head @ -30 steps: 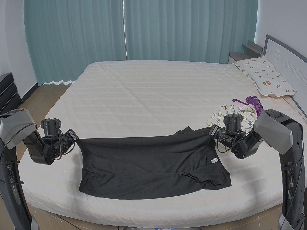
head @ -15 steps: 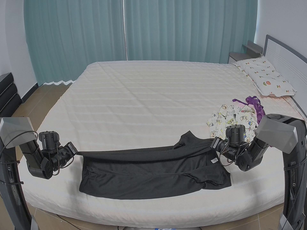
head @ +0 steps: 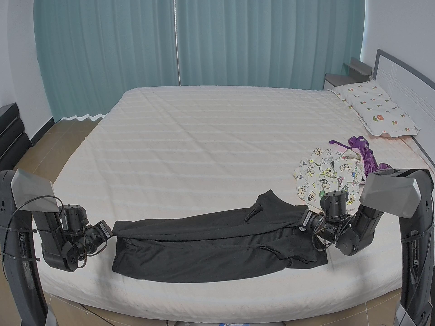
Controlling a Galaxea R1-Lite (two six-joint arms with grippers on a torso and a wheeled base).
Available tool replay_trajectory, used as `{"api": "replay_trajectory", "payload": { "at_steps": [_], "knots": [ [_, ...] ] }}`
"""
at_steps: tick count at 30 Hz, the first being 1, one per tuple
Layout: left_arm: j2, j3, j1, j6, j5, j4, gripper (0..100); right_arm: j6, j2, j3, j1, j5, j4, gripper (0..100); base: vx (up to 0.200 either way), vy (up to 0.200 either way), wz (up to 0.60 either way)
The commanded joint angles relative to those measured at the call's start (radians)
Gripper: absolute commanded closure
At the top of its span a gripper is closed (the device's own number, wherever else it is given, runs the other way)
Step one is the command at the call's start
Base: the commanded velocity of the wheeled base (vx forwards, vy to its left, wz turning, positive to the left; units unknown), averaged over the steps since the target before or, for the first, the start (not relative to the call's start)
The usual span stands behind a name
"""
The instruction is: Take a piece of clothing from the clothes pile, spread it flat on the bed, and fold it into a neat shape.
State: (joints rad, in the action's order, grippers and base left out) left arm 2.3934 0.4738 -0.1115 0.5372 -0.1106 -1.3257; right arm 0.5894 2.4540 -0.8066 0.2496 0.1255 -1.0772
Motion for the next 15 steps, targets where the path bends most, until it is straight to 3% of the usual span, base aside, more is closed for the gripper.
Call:
{"api": "replay_trajectory", "payload": {
  "at_steps": [1,2,3,15],
  "knots": [
    [0.053,-0.014,0.001,0.0,0.0,-0.006,100,0.001,0.017,0.027,0.005,0.0,-0.024,100,0.0,0.0,0.0],
    [0.058,-0.014,0.001,0.0,0.002,-0.006,100,0.001,0.019,0.041,0.005,-0.001,-0.032,100,0.0,0.0,0.0],
    [0.061,-0.014,0.001,0.0,0.002,-0.007,0,0.001,0.02,0.046,0.005,0.0,-0.035,0,0.0,0.0,0.0],
    [0.026,-0.058,-0.01,0.007,0.006,-0.036,0,0.006,-0.067,0.107,-0.026,-0.003,-0.104,0,0.0,0.0,0.0]
  ]
}}
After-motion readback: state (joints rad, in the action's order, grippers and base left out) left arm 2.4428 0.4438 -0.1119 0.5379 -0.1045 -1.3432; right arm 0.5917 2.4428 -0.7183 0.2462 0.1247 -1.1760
